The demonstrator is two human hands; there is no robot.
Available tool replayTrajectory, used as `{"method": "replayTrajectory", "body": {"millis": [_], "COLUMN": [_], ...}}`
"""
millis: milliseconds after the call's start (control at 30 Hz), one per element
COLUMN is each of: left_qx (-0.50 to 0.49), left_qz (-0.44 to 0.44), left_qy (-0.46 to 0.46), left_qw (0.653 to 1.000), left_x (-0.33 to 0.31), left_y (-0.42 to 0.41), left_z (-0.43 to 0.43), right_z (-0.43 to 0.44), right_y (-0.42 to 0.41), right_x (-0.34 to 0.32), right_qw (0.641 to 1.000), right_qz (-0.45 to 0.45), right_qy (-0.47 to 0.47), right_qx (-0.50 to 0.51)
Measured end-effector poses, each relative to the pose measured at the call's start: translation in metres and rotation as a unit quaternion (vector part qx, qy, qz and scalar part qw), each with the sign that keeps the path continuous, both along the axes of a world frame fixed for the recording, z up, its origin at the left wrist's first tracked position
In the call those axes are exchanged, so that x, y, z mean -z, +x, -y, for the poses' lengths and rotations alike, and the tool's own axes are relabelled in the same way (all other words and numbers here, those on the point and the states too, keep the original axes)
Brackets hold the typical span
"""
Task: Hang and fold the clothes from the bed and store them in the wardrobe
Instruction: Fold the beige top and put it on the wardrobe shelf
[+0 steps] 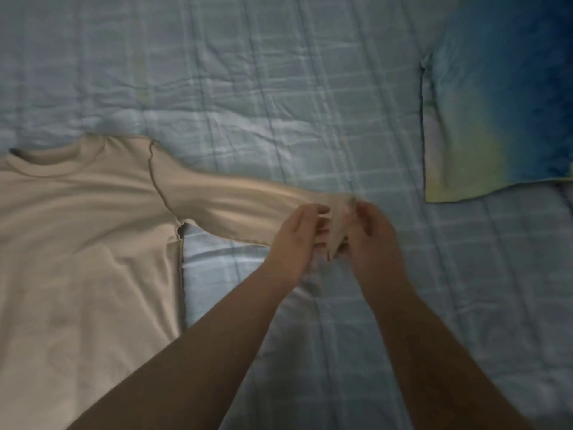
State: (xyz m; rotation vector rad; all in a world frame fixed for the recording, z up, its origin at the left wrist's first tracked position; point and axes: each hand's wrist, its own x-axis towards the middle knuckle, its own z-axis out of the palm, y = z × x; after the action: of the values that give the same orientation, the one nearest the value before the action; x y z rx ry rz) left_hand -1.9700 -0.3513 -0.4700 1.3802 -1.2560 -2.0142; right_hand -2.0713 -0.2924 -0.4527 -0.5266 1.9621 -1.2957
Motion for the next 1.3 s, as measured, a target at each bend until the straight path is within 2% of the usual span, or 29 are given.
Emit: {"method": "replayTrajectory", "body": {"millis": [33, 67, 100, 133, 200, 267, 367, 433, 600, 900, 1133, 1300], "left_qx": [-0.054, -0.091, -0.109, -0.113, -0.096, -0.088, -0.112, -0.115, -0.132, -0.200, -0.237, -0.224], "left_qz": [-0.049, -0.079, -0.099, -0.112, -0.093, -0.048, -0.010, 0.002, 0.023, 0.085, 0.112, 0.140], "left_qy": [0.104, 0.163, 0.191, 0.195, 0.137, 0.071, 0.045, 0.035, 0.011, 0.032, 0.060, 0.085], "left_qw": [0.992, 0.979, 0.971, 0.968, 0.981, 0.992, 0.993, 0.993, 0.991, 0.976, 0.963, 0.961], "left_x": [-0.007, -0.010, -0.011, -0.013, -0.006, 0.004, 0.005, 0.001, -0.012, 0.005, 0.031, 0.040], "left_y": [0.011, 0.026, 0.043, 0.060, 0.096, 0.130, 0.183, 0.222, 0.324, 0.484, 0.559, 0.583], "left_z": [0.007, 0.016, 0.027, 0.038, 0.055, 0.075, 0.105, 0.124, 0.172, 0.237, 0.250, 0.255], "right_z": [0.007, 0.013, 0.019, 0.023, 0.030, 0.043, 0.069, 0.089, 0.153, 0.231, 0.250, 0.263], "right_y": [0.017, 0.033, 0.049, 0.062, 0.085, 0.112, 0.163, 0.199, 0.291, 0.438, 0.496, 0.515], "right_x": [-0.005, -0.008, -0.011, -0.010, -0.006, 0.003, 0.024, 0.035, 0.039, 0.058, 0.086, 0.103], "right_qw": [0.999, 0.998, 0.997, 0.997, 0.980, 0.922, 0.845, 0.823, 0.803, 0.779, 0.741, 0.716], "right_qz": [0.033, 0.046, 0.044, 0.005, -0.176, -0.356, -0.463, -0.477, -0.473, -0.468, -0.482, -0.499], "right_qy": [-0.017, -0.023, -0.033, -0.040, -0.028, 0.003, 0.046, 0.074, 0.087, 0.053, 0.060, 0.066], "right_qx": [-0.025, -0.046, -0.056, -0.060, -0.090, -0.152, -0.264, -0.300, -0.352, -0.414, -0.464, -0.483]}}
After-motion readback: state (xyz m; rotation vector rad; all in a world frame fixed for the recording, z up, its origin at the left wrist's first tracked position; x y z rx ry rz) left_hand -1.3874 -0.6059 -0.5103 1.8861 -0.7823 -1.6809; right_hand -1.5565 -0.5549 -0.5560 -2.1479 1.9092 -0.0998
